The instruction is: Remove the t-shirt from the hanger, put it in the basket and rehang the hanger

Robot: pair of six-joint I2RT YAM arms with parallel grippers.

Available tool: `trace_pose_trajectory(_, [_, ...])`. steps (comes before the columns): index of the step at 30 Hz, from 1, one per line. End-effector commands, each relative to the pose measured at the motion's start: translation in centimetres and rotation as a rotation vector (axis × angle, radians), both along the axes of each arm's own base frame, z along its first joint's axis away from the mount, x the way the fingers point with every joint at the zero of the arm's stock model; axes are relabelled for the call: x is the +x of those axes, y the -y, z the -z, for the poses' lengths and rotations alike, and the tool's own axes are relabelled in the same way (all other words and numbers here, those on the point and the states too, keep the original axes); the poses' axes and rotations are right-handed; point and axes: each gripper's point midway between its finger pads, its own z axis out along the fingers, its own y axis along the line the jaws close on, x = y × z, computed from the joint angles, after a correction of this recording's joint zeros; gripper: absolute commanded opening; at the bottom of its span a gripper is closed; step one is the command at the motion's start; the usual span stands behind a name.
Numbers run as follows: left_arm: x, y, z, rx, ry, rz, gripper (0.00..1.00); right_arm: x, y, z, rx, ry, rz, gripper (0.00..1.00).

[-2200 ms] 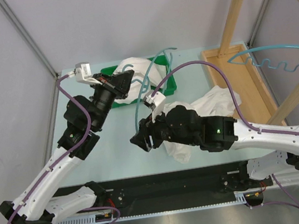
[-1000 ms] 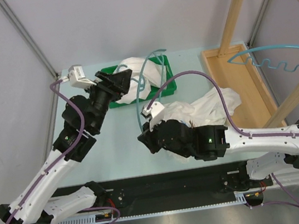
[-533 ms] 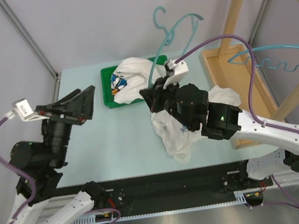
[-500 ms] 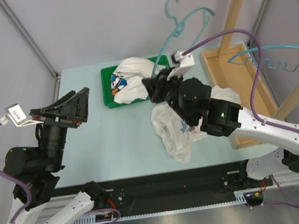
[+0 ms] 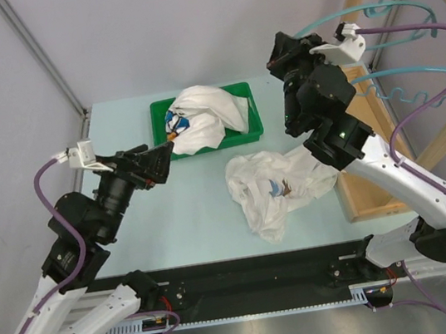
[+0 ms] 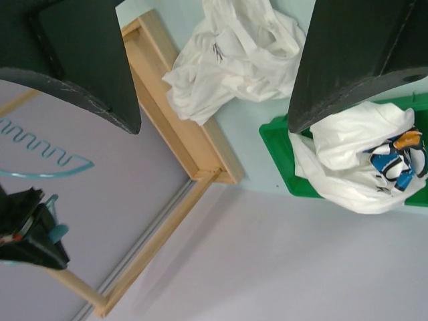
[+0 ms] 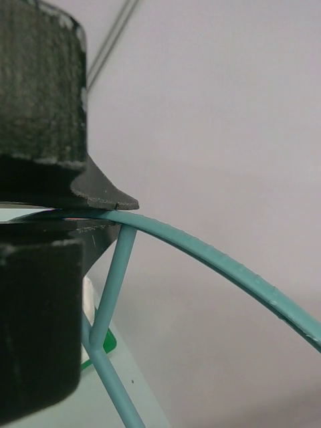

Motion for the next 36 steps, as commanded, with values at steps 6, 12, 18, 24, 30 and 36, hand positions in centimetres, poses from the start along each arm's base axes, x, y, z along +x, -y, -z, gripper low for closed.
trace_pose_trajectory(6, [-0.2, 2.0, 0.1, -0.001, -0.003, 0.088, 0.95, -2.3, 9.7, -4.5, 0.333, 0.12, 0.157, 0.0])
trace_pose_trajectory(12, [-0.1, 2.8, 0.0, -0.003, -0.008, 0.119, 0.94, -2.4, 11.2, -3.9, 0.4, 0.119, 0.167, 0.0])
trace_pose_trajectory(18, [-0.1, 3.2, -0.1, -0.009, -0.011, 0.134, 0.94, -2.5, 12.0, -2.5, 0.423, 0.097, 0.197, 0.0])
trace_pose_trajectory(24, [-0.3, 3.0, 0.0, -0.009, -0.012, 0.132, 0.94, -2.3, 12.3, -1.9, 0.436, 0.086, 0.199, 0.0])
trace_pose_trajectory(30, [-0.4, 2.9, 0.2, -0.009, -0.013, 0.129, 0.94, -2.1, 11.7, -0.5, 0.438, 0.041, 0.177, 0.18])
trace_pose_trajectory(36, [-0.4, 2.9, 0.5, -0.009, -0.016, 0.133, 0.94, -2.2, 10.5, 0.6, 0.299, -0.052, 0.192, 0.66])
